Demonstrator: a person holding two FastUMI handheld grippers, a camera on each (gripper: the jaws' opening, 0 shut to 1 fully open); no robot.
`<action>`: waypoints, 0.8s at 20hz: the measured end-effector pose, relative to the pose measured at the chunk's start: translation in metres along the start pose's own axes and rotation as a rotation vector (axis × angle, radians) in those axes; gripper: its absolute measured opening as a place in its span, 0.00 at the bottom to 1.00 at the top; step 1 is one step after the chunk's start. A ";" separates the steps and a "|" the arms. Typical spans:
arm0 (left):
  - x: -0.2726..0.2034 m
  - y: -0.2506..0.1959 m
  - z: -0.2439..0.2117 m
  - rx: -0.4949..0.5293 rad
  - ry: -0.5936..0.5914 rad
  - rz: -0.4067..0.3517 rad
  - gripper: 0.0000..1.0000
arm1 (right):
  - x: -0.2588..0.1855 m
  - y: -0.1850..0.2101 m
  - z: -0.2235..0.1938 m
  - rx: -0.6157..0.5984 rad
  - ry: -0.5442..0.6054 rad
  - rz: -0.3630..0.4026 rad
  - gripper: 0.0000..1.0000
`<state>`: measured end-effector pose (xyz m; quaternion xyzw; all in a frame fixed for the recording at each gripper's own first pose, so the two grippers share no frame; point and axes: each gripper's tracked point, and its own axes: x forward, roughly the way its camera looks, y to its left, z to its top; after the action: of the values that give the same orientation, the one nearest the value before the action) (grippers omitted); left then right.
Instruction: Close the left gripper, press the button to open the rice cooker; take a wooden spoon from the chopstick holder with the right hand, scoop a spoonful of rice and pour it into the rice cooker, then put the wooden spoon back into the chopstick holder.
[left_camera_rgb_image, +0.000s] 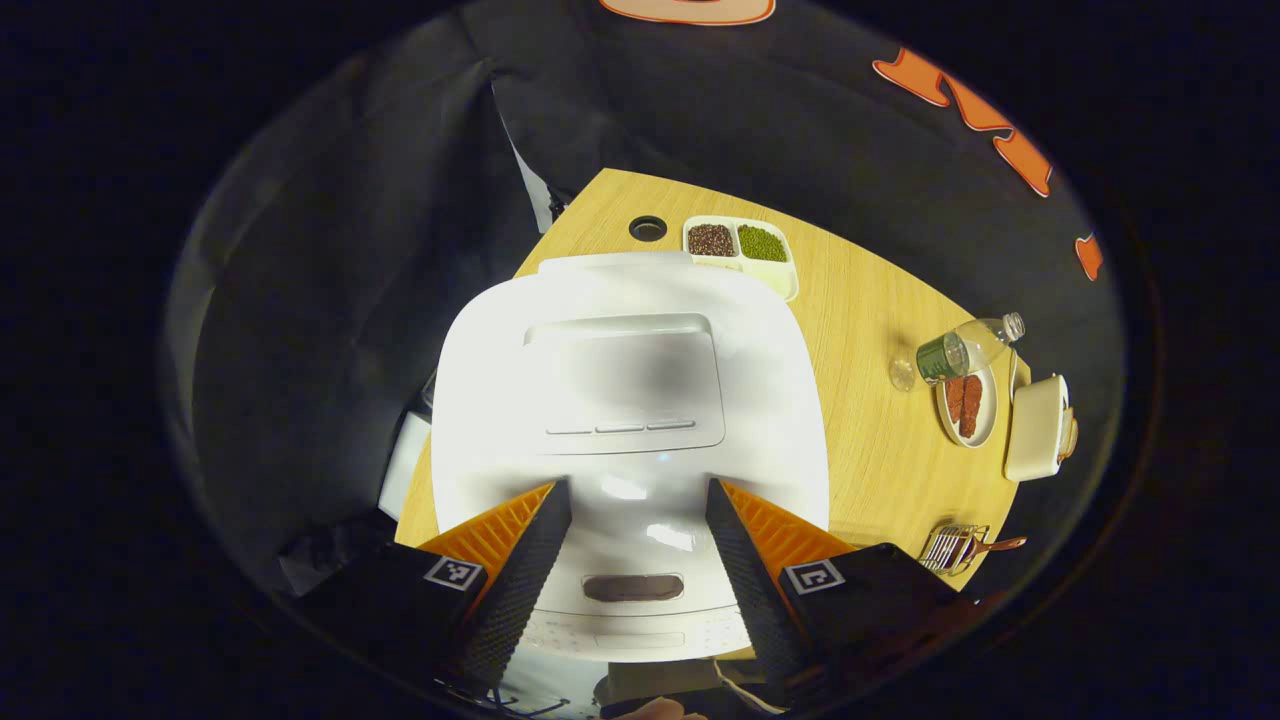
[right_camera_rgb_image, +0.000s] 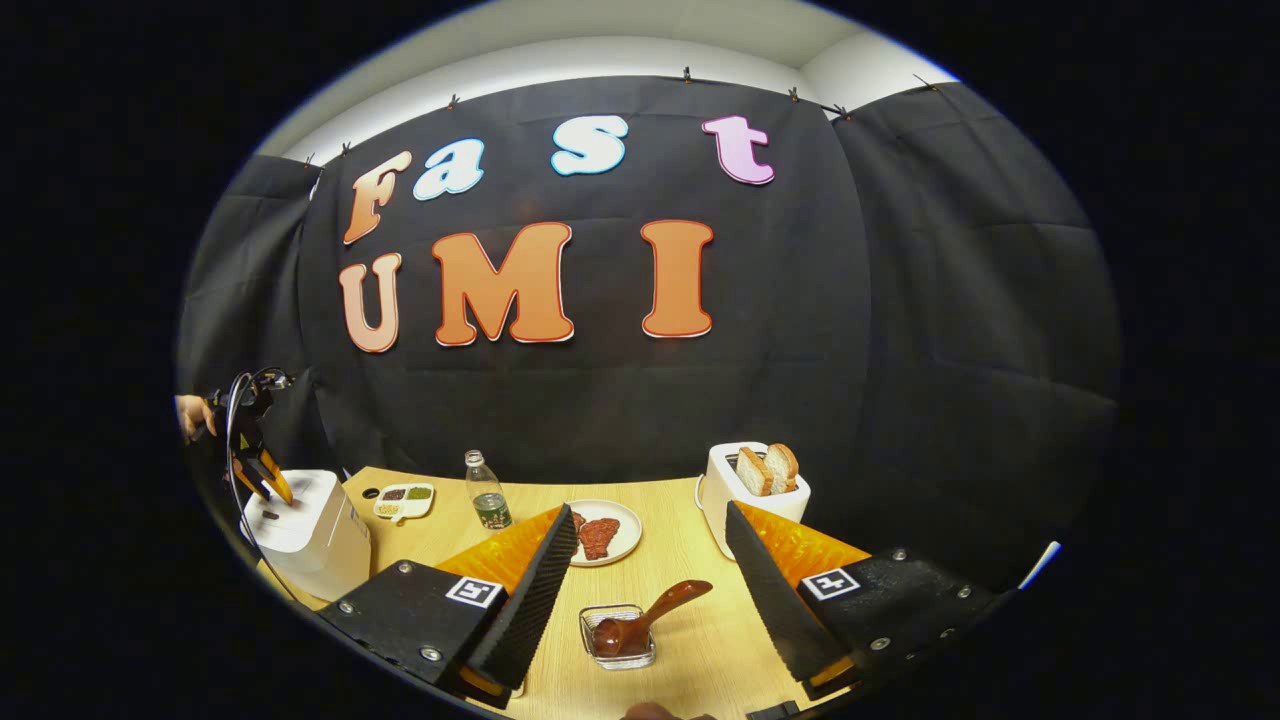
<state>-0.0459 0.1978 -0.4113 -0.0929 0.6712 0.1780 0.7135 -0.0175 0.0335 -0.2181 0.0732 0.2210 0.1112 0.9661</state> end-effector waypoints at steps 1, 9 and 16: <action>0.003 0.001 -0.002 0.004 -0.014 0.003 0.99 | 0.002 0.003 0.000 0.012 0.003 0.013 0.93; -0.032 -0.037 -0.010 0.070 -0.307 -0.118 0.99 | 0.017 0.039 0.000 0.003 0.002 0.086 0.93; -0.143 -0.062 -0.022 0.128 -0.705 -0.130 0.98 | 0.018 0.089 0.011 -0.009 -0.029 0.168 0.93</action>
<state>-0.0478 0.1145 -0.2776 -0.0236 0.3866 0.1112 0.9152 -0.0127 0.1224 -0.1989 0.0886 0.1997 0.1919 0.9568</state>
